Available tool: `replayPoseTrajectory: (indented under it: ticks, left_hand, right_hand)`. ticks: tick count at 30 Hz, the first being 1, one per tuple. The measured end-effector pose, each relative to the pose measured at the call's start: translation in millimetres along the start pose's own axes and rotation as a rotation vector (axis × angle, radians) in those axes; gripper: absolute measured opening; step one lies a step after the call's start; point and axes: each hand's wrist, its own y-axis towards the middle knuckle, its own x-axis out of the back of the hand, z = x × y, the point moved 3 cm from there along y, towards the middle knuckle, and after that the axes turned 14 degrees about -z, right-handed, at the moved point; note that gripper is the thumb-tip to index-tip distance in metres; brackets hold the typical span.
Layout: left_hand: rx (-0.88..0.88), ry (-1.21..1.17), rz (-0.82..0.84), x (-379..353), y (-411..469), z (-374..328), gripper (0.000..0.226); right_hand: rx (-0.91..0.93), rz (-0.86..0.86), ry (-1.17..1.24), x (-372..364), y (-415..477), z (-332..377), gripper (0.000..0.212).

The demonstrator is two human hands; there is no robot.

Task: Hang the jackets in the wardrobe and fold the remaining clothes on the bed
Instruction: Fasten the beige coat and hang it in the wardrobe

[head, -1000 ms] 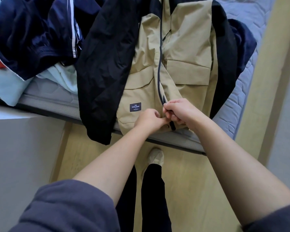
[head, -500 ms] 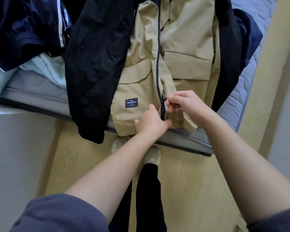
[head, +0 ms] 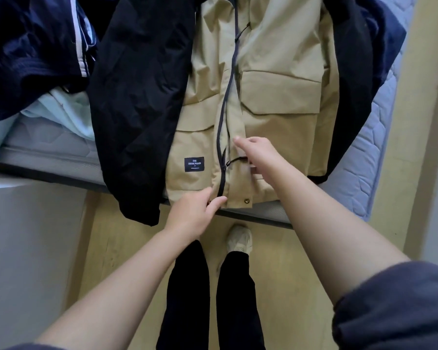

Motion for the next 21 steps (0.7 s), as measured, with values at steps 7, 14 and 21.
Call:
replayPoseTrajectory:
  ticks: [7,14,21]
  left_hand:
    - [-0.060,-0.051,0.000,-0.8,-1.0,-15.2,0.047]
    - [-0.230,0.147,0.040,-6.4,-9.5,-9.8,0.040]
    - [-0.266,0.169,-0.003,-13.2,-11.3,-5.5,0.040]
  right_hand:
    - [0.139,-0.181,0.568,38.9,-41.9,-8.9,0.019]
    - [0.221,-0.379,0.125,69.1,-56.6,-49.8,0.018]
    - [0.946,-0.052,-0.581,26.3,-62.2,2.5,0.012]
